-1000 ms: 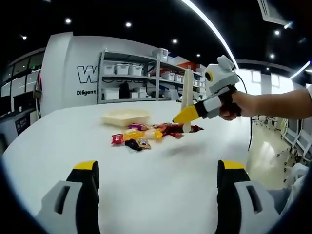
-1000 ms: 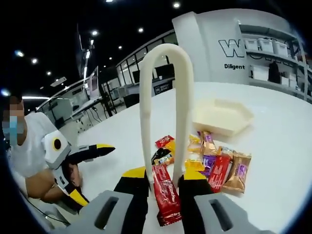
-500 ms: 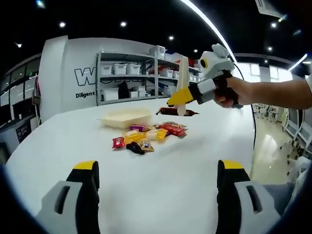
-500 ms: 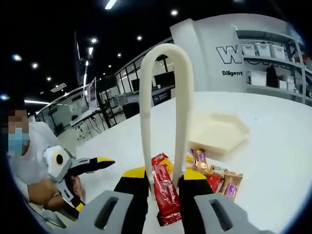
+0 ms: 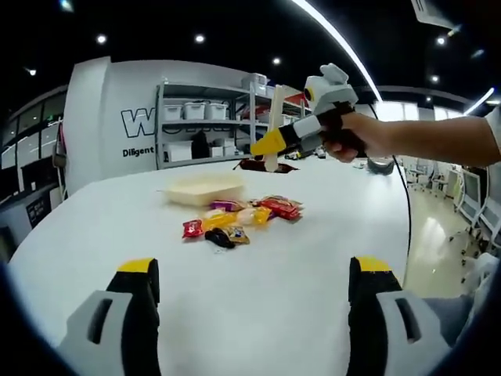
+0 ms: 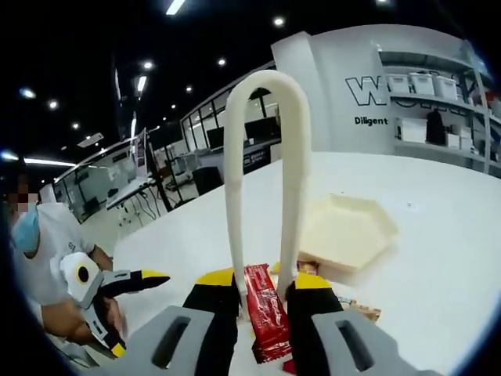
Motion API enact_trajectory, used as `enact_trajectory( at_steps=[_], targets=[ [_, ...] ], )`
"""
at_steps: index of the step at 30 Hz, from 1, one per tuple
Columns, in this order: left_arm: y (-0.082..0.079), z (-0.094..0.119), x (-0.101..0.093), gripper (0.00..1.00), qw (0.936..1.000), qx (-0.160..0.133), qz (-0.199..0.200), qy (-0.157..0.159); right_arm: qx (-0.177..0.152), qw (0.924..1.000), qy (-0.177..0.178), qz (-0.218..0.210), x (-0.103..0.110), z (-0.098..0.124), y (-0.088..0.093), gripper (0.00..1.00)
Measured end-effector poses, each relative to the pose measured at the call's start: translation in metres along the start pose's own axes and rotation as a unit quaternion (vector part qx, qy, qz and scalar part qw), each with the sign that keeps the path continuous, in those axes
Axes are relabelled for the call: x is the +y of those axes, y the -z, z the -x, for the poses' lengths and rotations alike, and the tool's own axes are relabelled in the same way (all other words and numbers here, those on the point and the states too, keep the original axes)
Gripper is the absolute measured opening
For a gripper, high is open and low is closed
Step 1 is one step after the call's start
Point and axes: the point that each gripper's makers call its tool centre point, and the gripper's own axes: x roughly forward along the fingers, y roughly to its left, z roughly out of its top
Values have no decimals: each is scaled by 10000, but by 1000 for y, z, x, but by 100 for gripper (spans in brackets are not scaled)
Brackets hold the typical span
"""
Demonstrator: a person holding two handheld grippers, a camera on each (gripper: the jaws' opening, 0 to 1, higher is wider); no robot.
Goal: Place the target food into the container with the food tongs after gripping and lifting it, then release it inside without dropping or visibly crushing the food.
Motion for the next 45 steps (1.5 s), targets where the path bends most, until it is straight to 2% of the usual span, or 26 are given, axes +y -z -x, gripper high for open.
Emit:
enact_trajectory(
  at_steps=[15,26,36,45],
  targets=[
    [-5,3,5,99,10000,-44,-53,-49,-60,9999,70,-87,-5,-16,-11,18],
    [-5,2,3,99,10000,-50,-48,-22,-95,9998,161,-121,-11,-18,-15,18],
    [-1,-3,2,99,10000,-5,-27,-10,-98,9996,233,-159,-28,-25,-20,18],
    [-5,-6,1,99,10000,-29,-17,2,-97,9993,322,-164,-45,-36,-26,18]
  ],
)
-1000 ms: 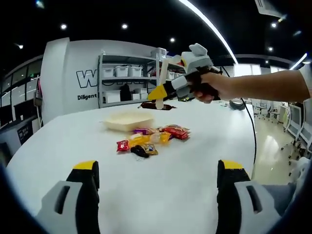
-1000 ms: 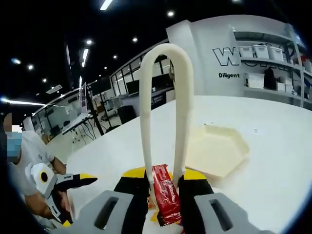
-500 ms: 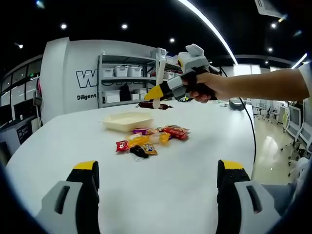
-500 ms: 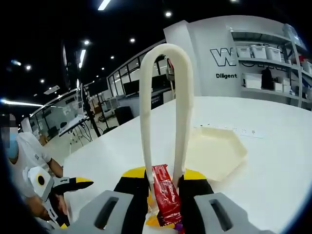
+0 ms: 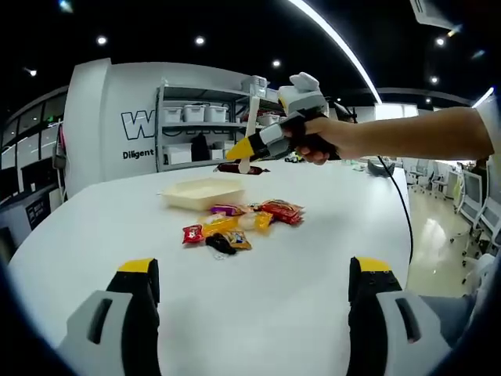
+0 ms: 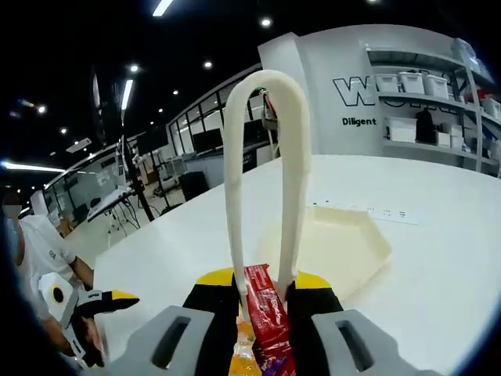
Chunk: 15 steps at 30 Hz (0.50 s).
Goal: Place the target food into the container with the food tongs after gripping and lifting it, then release it inside without dropping or visibly crushing the food.
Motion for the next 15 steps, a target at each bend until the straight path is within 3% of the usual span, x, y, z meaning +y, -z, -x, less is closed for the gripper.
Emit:
enact_trajectory(
  at_steps=[15],
  targets=[
    [-2,-1,10,99,10000,-26,39,-79,28,9999,149,71,-20,-30,-4,18]
  ],
)
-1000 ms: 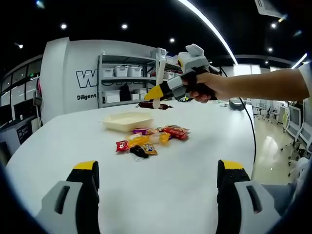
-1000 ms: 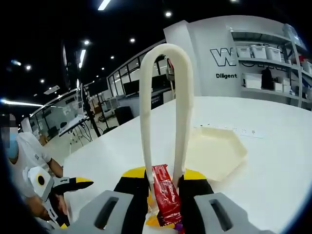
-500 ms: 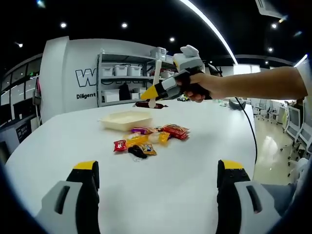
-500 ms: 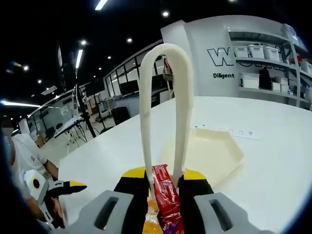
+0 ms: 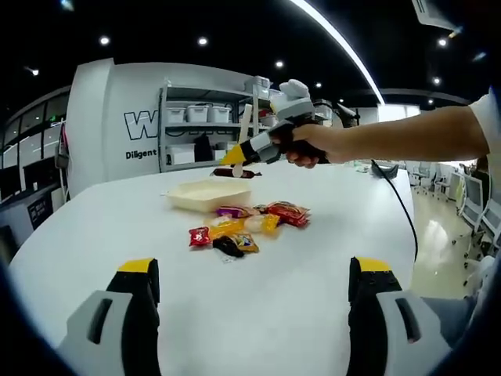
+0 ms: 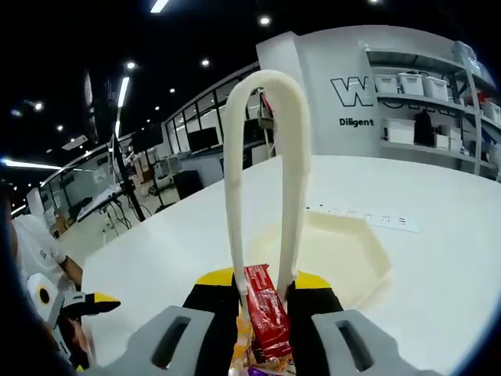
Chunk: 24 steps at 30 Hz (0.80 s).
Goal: Place the target food into the container with the food tongs after gripping and lifting it, then release it inside without dropping or visibly crushing the food.
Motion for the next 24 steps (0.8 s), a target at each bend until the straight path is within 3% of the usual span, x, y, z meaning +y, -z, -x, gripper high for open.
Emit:
enact_trajectory(
  at_steps=[24],
  targets=[
    [-6,-5,9,99,9999,-51,24,-96,224,9994,215,157,-37,-57,5,18]
  ],
)
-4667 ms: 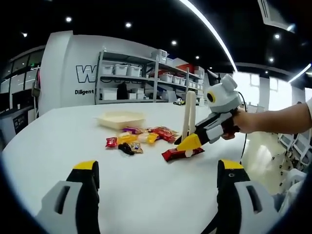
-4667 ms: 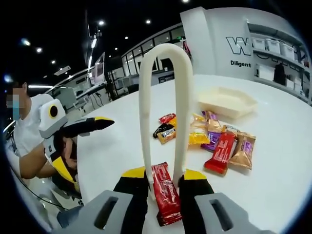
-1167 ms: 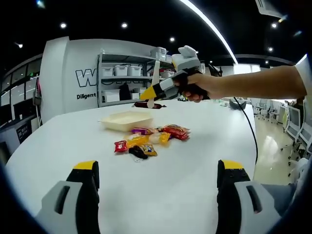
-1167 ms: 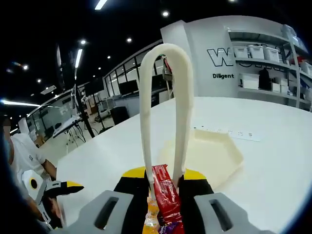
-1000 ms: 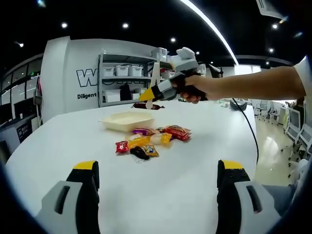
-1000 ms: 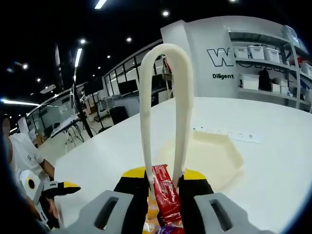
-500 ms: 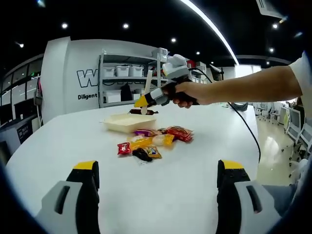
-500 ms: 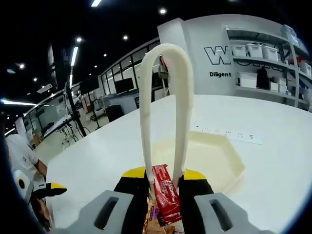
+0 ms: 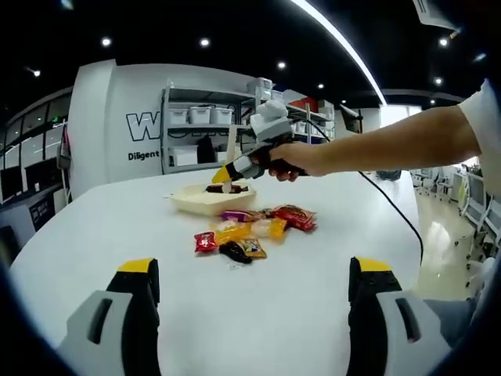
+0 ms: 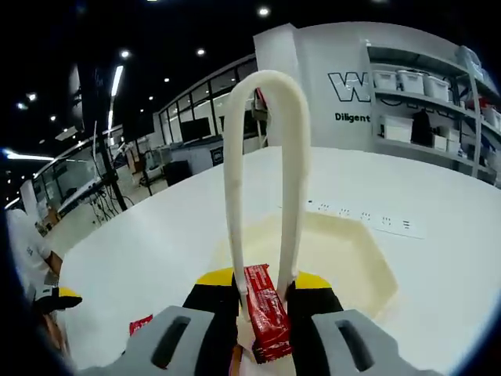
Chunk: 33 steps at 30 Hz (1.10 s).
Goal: Place the target food into the container with the food tongs after gripping and lifting it, then release it inside without dropping or visibly crushing the food.
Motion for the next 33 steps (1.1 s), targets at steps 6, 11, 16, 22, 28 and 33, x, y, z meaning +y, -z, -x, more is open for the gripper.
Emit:
enact_trajectory(
  at_steps=[6,11,16,22,28,33],
  targets=[
    [-4,-1,5,99,10000,-37,-22,-50,109,9998,83,136,-4,-17,6,18],
    [-7,-2,11,99,9999,-77,-21,-92,194,9995,171,168,-9,-29,9,18],
    [-4,-4,16,99,9999,-52,-8,-114,251,9992,235,223,-17,-40,12,18],
    [-4,-6,21,99,9999,-64,31,-143,193,9992,281,193,-30,-51,6,18],
    [-3,-9,25,99,9998,-65,100,-186,104,9992,306,233,-34,-56,2,21],
    [-4,-9,26,99,9997,-68,104,-192,-103,9994,308,153,-35,-50,-4,22]
  ],
)
